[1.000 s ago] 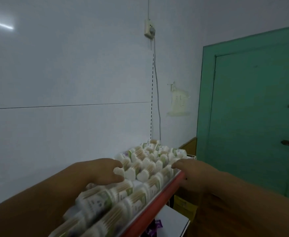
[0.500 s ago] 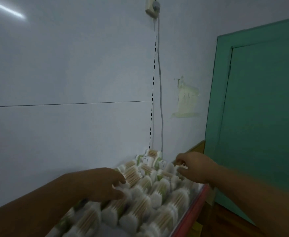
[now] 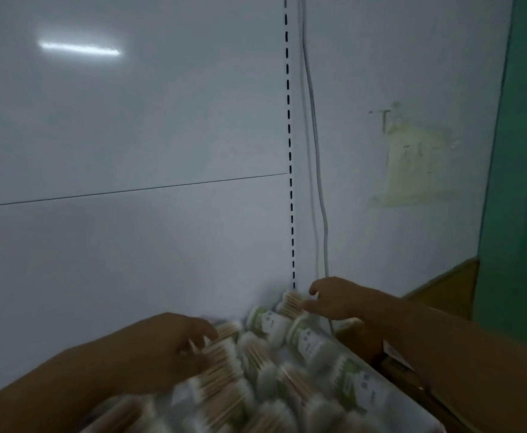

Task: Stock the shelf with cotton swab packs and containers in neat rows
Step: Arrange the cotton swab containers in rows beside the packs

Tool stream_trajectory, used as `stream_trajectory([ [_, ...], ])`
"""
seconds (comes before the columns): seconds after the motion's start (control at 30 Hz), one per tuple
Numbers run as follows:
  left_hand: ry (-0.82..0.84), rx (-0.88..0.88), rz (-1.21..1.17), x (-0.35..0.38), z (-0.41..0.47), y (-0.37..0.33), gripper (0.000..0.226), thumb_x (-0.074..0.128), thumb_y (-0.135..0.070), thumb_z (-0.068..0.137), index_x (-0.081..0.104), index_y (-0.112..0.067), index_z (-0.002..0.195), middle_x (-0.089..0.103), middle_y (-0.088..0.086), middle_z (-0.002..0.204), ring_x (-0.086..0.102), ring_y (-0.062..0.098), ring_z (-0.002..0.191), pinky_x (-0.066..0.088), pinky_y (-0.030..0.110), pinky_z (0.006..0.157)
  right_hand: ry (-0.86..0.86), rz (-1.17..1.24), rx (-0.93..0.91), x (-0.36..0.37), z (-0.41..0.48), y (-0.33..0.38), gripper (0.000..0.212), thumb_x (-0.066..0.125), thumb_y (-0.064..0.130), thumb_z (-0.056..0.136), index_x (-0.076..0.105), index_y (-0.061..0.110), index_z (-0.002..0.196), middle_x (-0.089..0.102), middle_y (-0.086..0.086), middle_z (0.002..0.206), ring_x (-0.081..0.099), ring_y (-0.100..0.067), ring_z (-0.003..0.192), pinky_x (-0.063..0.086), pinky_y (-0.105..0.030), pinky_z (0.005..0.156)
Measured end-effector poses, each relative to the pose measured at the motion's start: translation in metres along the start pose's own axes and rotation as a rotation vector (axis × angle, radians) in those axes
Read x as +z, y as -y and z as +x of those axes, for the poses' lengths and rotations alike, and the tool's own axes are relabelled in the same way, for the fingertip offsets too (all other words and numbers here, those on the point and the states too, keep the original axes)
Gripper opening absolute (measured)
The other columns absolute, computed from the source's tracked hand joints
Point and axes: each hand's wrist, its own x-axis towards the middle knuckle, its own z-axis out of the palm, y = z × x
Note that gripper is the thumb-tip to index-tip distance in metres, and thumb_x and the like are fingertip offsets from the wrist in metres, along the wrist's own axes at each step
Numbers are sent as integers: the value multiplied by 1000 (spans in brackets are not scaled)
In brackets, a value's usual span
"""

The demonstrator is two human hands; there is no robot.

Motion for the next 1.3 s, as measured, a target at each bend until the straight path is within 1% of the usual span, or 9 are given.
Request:
stream_trajectory([
  [0.17,7,-15,-37,14,5,-24,41,47,-65,82,61,-42,113,63,-24,101,56,-14,85,40,2,72,-50,93,-55,10,29,-8,43,60,38,85,68,-4,88,57,-12,76,51,-17,68,36,-26,57],
  [0.4,-117,-98,-32,11,19,-29,22,55,-47,88,60,-44,109,59,-28,101,58,-8,91,40,4,74,-218,150,-131,-10,34,-37,34,61,40,86,72,10,97,67,-4,97,62,-15,87,51,-30,77],
  [0.53,-278,-102,-54,10,32,-41,38,61,-45,87,36,-60,110,32,-43,121,39,-14,117,19,-7,87,-366,438,-106,-28,25,-36,27,63,38,86,71,12,87,68,-4,83,64,-15,72,48,-26,59],
  [0.67,-416,-2,-163,8,53,-65,80,74,-49,75,12,-66,124,-2,-50,135,2,-27,127,5,-5,96,-47,940,-203,-47,-2,-1,26,61,38,89,68,13,88,68,-8,63,63,-17,49,41,-19,40],
  [0.73,-397,30,-377,11,63,-78,93,84,-39,68,18,-60,130,19,-41,143,21,-20,132,24,4,104,98,939,-234,-46,-14,22,35,59,47,88,65,13,88,68,-10,60,62,-16,45,39,-16,40],
  [0.83,-446,-8,-606,14,67,-83,81,88,-15,62,45,-45,124,65,-20,108,64,-2,98,52,15,76,165,967,-262,-44,-20,36,47,48,55,92,62,10,95,71,-12,65,65,-17,50,43,-16,42],
  [0.97,-437,-143,-917,8,60,-73,52,87,-13,60,64,-18,107,75,-3,96,72,13,87,56,22,67,-33,534,-234,-37,-16,8,54,41,62,91,61,13,98,71,-6,79,66,-15,64,46,-19,52],
  [1.07,-326,-205,-1160,5,54,-67,51,77,-16,61,64,-12,110,74,8,101,72,22,92,57,28,66,159,84,-239,-11,-16,-4,76,38,77,82,66,9,103,70,-10,96,69,-20,78,54,-27,67],
  [1.3,-298,-257,-1501,7,52,-66,40,68,-1,63,67,-1,104,71,19,105,72,26,90,60,30,67,274,428,-89,4,-13,-13,45,70,47,78,65,5,94,68,-12,88,65,-18,63,50,-23,51],
])
